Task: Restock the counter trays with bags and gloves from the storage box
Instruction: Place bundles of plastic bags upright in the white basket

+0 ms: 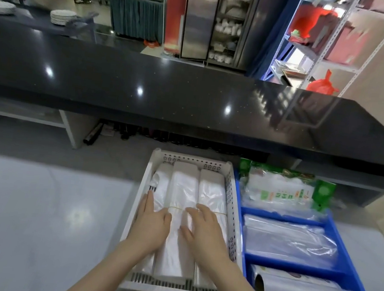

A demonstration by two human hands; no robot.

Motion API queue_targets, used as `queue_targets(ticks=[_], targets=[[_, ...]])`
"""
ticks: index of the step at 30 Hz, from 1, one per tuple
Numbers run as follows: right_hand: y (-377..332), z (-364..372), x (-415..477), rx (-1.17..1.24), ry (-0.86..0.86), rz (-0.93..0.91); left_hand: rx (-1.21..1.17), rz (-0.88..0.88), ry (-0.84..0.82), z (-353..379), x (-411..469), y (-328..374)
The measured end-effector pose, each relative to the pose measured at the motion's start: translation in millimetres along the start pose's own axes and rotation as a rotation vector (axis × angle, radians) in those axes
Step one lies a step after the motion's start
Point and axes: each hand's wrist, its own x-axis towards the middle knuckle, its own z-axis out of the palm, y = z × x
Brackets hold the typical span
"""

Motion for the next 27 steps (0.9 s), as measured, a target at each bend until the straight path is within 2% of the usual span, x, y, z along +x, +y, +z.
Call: queue_targets(ticks=[5, 9, 13, 16, 20, 27], targets=[[8.3, 10.9, -9.1, -0.027, -0.062, -0.015, -0.138, -0.072, -0.018, -12.6, 2.7, 4.6], [11.9, 8.8, -11.5, -0.013, -0.072, -0.014, -0.110, -0.073, 0.016, -16.6, 4.5, 11.4], [14.1, 9.2, -14.3, 0.000, -0.073, -0.017, -0.155, -0.177, 0.084, -11.3, 3.7, 13.2], [16.4, 8.9, -15.9, -0.011, -0.073, -0.024, -0.259, -0.204, 0.120, -9.3, 5.7, 12.7], [17.2, 8.2, -17.6, -0.003, -0.060, -0.021, -0.407, -0.310, 0.066, -8.6, 7.0, 8.4], [19.7, 15.1, -21.4, -0.055, -0.112, -0.080, -0.262, -0.127, 0.107, -0.4, 0.9, 9.8]])
